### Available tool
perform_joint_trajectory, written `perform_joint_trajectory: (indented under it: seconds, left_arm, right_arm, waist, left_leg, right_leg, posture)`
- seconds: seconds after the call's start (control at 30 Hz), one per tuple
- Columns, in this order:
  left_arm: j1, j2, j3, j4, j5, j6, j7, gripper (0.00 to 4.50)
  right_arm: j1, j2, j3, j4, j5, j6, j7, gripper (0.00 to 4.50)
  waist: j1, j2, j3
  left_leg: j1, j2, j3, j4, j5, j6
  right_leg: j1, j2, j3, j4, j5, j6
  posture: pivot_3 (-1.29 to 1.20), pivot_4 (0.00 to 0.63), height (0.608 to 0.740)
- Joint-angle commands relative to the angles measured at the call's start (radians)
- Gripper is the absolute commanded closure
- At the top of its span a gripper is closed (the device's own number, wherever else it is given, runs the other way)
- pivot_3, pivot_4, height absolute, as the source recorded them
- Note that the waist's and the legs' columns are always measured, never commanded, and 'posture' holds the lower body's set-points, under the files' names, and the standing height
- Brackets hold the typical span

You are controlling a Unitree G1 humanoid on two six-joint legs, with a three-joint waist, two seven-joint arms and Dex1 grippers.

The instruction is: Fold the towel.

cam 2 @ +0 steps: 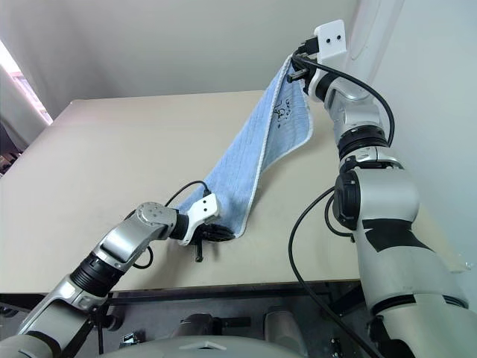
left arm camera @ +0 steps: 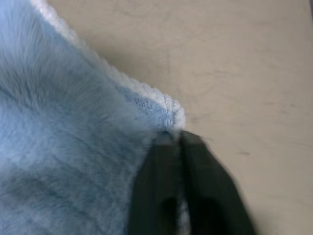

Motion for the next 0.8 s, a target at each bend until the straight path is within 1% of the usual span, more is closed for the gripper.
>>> perform_joint_trajectory:
  seconds: [0.03,0.13,0.47,0.63,0.8]
  left_arm:
    - [0.020,0.023,0.045,-0.034,-0.039,0.002,-0.027,4.48]
    - [0.038,0.045,0.102,-0.070,-0.096,-0.012,-0.060,4.48]
    - [0.095,0.151,0.369,-0.121,-0.263,-0.030,-0.102,4.48]
    - [0.033,0.226,0.562,0.058,-0.285,-0.072,-0.057,4.48]
    - [-0.081,0.299,0.681,0.336,-0.245,-0.185,-0.017,4.48]
  right_arm:
    - [-0.017,-0.003,-0.004,-0.049,0.002,-0.023,0.000,4.50]
    - [-0.011,-0.002,-0.003,-0.048,0.001,-0.024,0.000,4.50]
    - [0.004,-0.017,-0.006,-0.044,-0.006,-0.017,-0.008,4.50]
    - [0.031,-0.043,-0.011,-0.043,-0.007,-0.020,-0.022,4.50]
    - [0.060,-0.090,-0.019,-0.044,-0.001,-0.014,-0.035,4.50]
  waist:
    - [-0.001,0.000,0.000]
    - [-0.001,0.000,0.000]
    - [-0.001,0.000,0.000]
    - [0.000,0.000,0.000]
    - [-0.001,0.000,0.000]
  left_leg:
    - [0.000,0.000,0.000,0.000,0.000,0.000]
    - [0.000,0.000,0.000,0.000,0.000,0.000]
    - [0.000,0.000,0.000,0.000,0.000,0.000]
    - [0.000,0.000,0.000,0.000,0.000,0.000]
    - [0.000,0.000,0.000,0.000,0.000,0.000]
  right_leg:
    - [0.000,0.000,0.000,0.000,0.000,0.000]
    - [-0.001,0.000,0.000,0.000,0.000,0.000]
    - [-0.001,0.000,0.000,0.000,-0.001,-0.003]
    - [-0.001,0.000,0.000,0.000,-0.001,-0.003]
    - [-0.001,0.000,0.000,0.000,-0.001,-0.002]
  posture:
    - [0.00,0.000,0.731]
    - [0.00,0.000,0.731]
    - [0.00,0.000,0.731]
    - [0.00,0.000,0.731]
    - [0.00,0.000,0.731]
